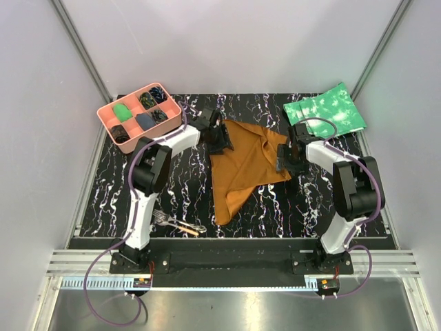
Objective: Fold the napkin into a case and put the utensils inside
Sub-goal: Pick up the crumpled napkin from the center of the board.
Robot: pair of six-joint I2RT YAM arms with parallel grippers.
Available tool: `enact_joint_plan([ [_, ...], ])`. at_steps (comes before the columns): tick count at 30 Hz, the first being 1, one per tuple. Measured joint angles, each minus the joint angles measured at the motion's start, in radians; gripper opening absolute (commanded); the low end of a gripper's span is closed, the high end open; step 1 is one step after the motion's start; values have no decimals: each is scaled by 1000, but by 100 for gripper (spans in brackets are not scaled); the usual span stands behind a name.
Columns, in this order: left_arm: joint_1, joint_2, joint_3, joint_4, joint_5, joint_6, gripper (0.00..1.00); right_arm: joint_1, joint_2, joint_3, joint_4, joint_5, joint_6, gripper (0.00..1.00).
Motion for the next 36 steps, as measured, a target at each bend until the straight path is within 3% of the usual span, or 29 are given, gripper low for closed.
enact_joint_plan([
  [6, 29, 99, 161, -52, 67, 31, 57, 0, 21, 0, 10, -9, -1, 49],
  [7, 32, 121, 200, -66, 74, 43, 57, 0, 21, 0, 11, -9, 3, 31],
  [8, 33, 135, 226, -71, 76, 54, 58, 0, 20, 0, 11, -9, 3, 22],
  [10, 35, 149, 265, -99, 58, 87, 60, 0, 15, -1, 10, -9, 14, 8],
  [12, 33, 139, 272, -141, 11, 122, 66, 0, 5, -1, 0, -9, 26, 1],
  [14, 25, 99, 241, -172, -70, 155, 66, 0, -25, -5, -22, -11, 47, 0],
  [18, -30, -193, -57, -230, -246, 188, 63, 0, -148, -26, -47, -50, 85, 0],
  [22, -137, -531, -309, -265, -300, 173, 58, 0, -264, -29, -52, -126, 120, 0],
  [25, -225, -680, -449, -276, -307, 129, 58, 0, -301, -37, -53, -164, 136, 0],
  [30, -311, -660, -623, -306, -338, 5, 49, 0, -329, -79, -58, -193, 150, 0],
  [36, -356, -602, -667, -328, -419, -126, 47, 0, -384, -124, -64, -203, 154, 0],
])
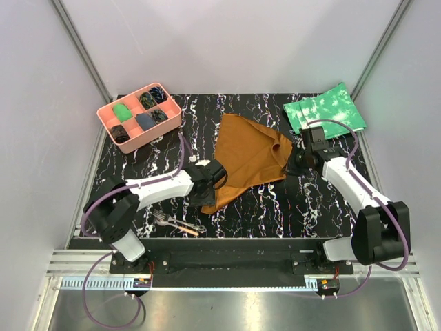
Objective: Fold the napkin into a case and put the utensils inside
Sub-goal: Pick up the crumpled napkin from the center of the board.
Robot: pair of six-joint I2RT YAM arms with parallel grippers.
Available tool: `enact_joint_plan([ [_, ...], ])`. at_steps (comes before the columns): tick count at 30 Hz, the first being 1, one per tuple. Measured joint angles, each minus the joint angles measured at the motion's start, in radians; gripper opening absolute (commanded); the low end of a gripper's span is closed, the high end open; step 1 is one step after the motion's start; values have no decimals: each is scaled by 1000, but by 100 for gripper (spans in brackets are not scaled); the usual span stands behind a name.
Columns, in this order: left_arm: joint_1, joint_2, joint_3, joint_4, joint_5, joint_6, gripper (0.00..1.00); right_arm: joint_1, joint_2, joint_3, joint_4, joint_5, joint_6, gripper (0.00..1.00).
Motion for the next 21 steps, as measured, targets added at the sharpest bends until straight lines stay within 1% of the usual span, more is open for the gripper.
enact_joint_plan([
  [8, -24, 63, -2, 6, -40, -106, 47, 0, -40, -36, 1, -20, 0, 0],
  [12, -26, 68, -2, 8, -48, -145, 45, 0, -56, -43, 2, -24, 0, 0],
  [15, -27, 71, -2, 10, -47, -171, 28, 0, -68, -49, 1, -24, 0, 0],
  [16, -28, 71, -3, 17, -47, -179, 18, 0, -72, -50, 1, -25, 1, 0],
  [18, -29, 67, -14, 37, -52, -195, 11, 0, -86, -56, 1, -24, 3, 0],
  [19, -29, 59, -23, 48, -53, -202, 4, 0, -94, -58, 0, -24, 3, 0],
  [20, -29, 50, -34, 55, -55, -208, 0, 0, -101, -59, 0, -24, 3, 0],
  [21, -28, 37, -48, 66, -58, -214, 0, 0, -111, -60, 0, -24, 5, 0],
])
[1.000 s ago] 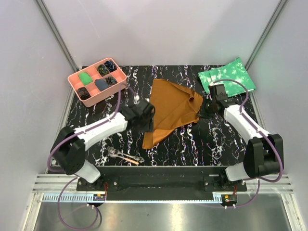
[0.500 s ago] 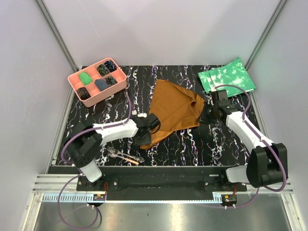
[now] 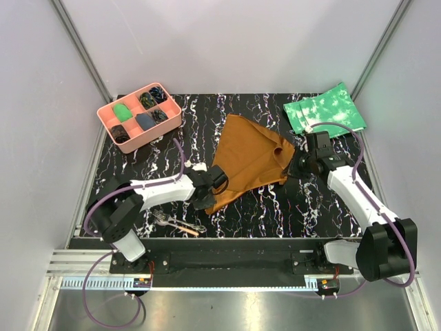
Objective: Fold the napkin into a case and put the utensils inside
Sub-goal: Pick up the crumpled napkin from the center of the board, then flatten out the crumpled napkin at the center of the board.
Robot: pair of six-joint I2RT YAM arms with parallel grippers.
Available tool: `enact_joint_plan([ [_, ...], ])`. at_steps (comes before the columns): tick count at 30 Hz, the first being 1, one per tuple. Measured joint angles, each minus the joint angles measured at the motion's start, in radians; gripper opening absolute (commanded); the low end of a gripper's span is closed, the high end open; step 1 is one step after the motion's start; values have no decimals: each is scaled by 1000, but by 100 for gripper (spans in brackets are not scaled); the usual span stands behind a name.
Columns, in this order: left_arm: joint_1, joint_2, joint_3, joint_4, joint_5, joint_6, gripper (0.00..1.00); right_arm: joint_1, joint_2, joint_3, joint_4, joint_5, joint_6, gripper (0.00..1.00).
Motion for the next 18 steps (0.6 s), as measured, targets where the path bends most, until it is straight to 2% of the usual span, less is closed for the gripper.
enact_joint_plan([
  [5, 8, -40, -27, 30, -12, 42, 0, 0, -29, 1, -3, 5, 8, 0],
  [9, 99, -84, 30, 10, 20, 158, 0, 0, -17, 60, -26, 41, 17, 0],
  [12, 232, -96, 183, 21, 62, 242, 0, 0, 74, 229, -42, 71, 13, 0],
  [18, 478, -25, 621, 100, 165, 368, 0, -41, 423, 772, 0, 71, -17, 0],
])
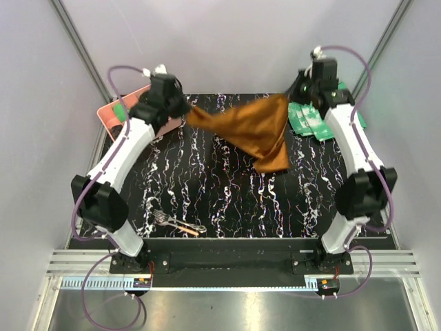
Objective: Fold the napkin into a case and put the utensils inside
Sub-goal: Flatten out the crumpled napkin at the center of the board.
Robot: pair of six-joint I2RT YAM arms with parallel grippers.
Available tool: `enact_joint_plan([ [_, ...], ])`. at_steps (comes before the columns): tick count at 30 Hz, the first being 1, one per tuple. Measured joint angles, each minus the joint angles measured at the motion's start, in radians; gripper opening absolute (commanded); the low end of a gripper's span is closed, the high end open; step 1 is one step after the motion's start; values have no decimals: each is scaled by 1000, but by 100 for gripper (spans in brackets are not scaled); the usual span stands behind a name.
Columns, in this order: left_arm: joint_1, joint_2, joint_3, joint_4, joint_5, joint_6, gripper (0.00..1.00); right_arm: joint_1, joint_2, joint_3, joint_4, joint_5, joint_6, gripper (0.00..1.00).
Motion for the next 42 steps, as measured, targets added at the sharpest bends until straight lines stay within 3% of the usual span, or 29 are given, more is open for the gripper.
enact_joint_plan([
  [8, 136, 158, 357, 216, 114, 60, 0, -100, 404, 751, -3, -144, -12, 0],
  [11, 146, 211, 472, 276, 142, 69, 0, -115, 473, 976, -5, -188, -12, 0],
  [14, 149, 239, 567, 315, 144, 76, 0, -121, 468, 1088, 23, -223, -3, 0],
  [17, 154, 239, 624, 328, 142, 71, 0, -132, 404, 1047, 55, -248, 10, 0],
  [21, 197, 213, 615, 340, 159, 48, 0, -178, 292, 860, 67, -305, 55, 8],
  [24, 232, 177, 541, 344, 190, 29, 0, -233, 243, 688, 51, -355, 102, 7],
  [25, 239, 158, 494, 354, 205, 19, 0, -246, 233, 633, 46, -366, 113, 0],
  [28, 232, 91, 322, 369, 243, -11, 0, -262, 180, 360, 61, -388, 151, 0],
  [31, 218, 74, 243, 337, 264, -29, 0, -256, 180, 210, 45, -396, 177, 0],
  [37, 213, 56, 188, 365, 273, -57, 0, -253, 183, 225, 101, -436, 216, 0],
  [42, 213, 75, 240, 446, 272, -61, 0, -253, 240, 449, 219, -466, 264, 0],
])
